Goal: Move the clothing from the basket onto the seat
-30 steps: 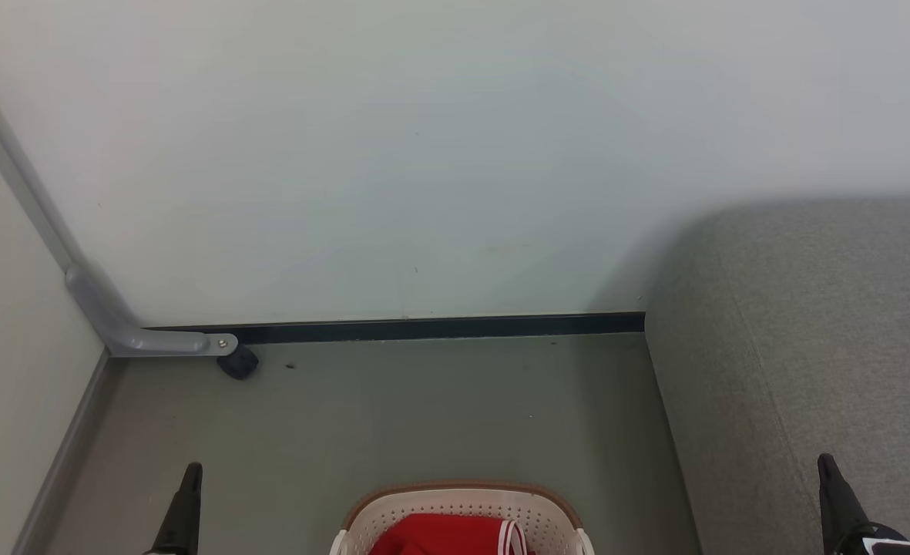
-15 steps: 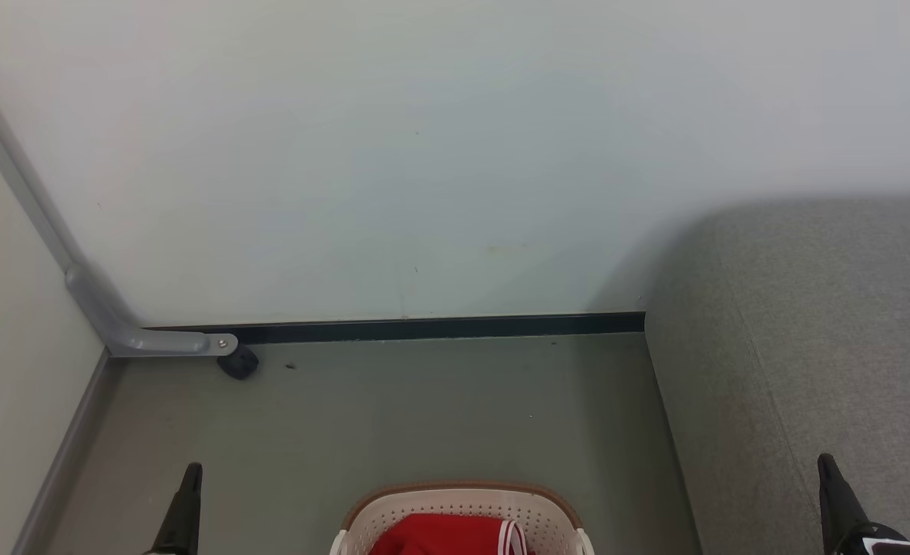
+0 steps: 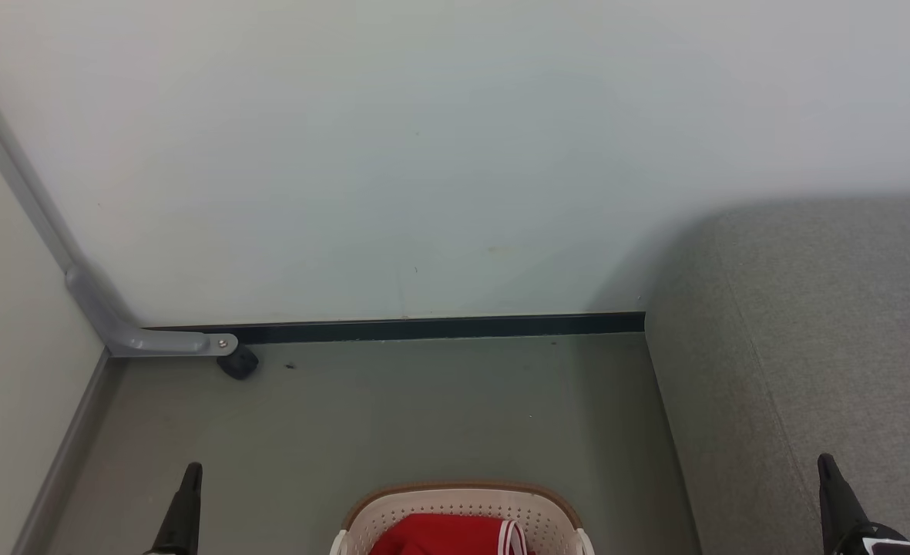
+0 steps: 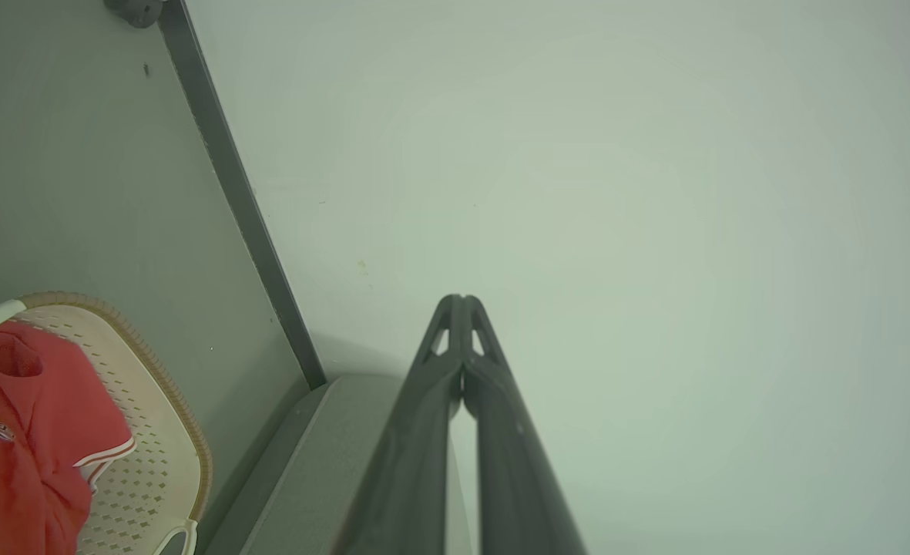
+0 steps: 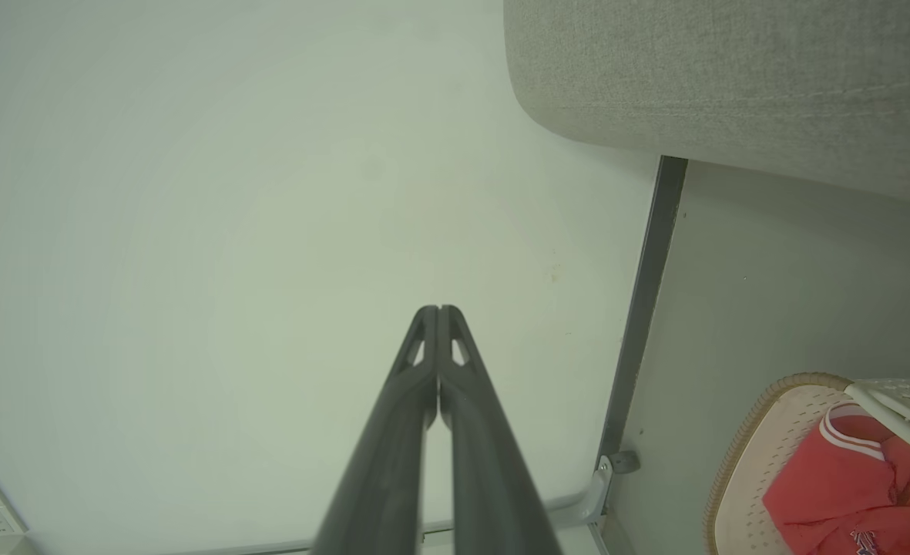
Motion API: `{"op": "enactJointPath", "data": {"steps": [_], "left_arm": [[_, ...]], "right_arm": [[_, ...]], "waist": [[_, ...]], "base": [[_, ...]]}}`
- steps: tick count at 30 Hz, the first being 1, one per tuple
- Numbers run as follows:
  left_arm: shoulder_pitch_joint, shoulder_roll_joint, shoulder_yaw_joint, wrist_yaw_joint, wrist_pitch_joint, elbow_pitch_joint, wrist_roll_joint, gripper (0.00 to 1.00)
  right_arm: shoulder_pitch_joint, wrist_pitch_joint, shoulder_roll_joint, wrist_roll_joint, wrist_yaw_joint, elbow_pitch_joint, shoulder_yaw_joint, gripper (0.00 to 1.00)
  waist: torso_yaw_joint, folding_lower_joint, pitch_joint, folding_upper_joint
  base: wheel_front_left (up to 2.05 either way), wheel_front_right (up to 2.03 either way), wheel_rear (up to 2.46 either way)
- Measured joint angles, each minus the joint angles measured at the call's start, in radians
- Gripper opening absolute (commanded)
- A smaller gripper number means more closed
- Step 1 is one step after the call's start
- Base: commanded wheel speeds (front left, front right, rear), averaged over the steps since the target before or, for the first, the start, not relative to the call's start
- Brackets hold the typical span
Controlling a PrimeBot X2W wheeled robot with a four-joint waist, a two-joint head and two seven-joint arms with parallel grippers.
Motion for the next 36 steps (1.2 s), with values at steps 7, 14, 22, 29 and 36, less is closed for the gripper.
{"op": "enactJointPath", "data": {"steps": [7, 14, 22, 29, 36], "left_arm": [[0.000, 0.000, 0.000, 0.000, 0.000, 0.000, 0.000, 0.00], [0.000, 0.000, 0.000, 0.000, 0.000, 0.000, 0.000, 0.00], [0.000, 0.000, 0.000, 0.000, 0.000, 0.000, 0.000, 0.00], [0.000, 0.000, 0.000, 0.000, 0.000, 0.000, 0.000, 0.00], [0.029, -0.009, -0.002, 0.001, 0.000, 0.040, 0.000, 1.00]], "right_arm": [[0.000, 0.000, 0.000, 0.000, 0.000, 0.000, 0.000, 0.00], [0.000, 0.000, 0.000, 0.000, 0.000, 0.000, 0.000, 0.00], [0.000, 0.000, 0.000, 0.000, 0.000, 0.000, 0.000, 0.00], [0.000, 0.000, 0.000, 0.000, 0.000, 0.000, 0.000, 0.00], [0.032, 0.000, 0.011, 0.000, -0.002, 0.040, 0.003, 1.00]], "waist": [[0.000, 0.0000, 0.000, 0.0000], [0.000, 0.0000, 0.000, 0.0000], [0.000, 0.0000, 0.000, 0.0000], [0.000, 0.0000, 0.000, 0.0000], [0.000, 0.0000, 0.000, 0.0000]], "base": [[0.00, 0.00, 0.00], [0.00, 0.00, 0.00], [0.00, 0.00, 0.00], [0.00, 0.00, 0.00], [0.00, 0.00, 0.00]]}}
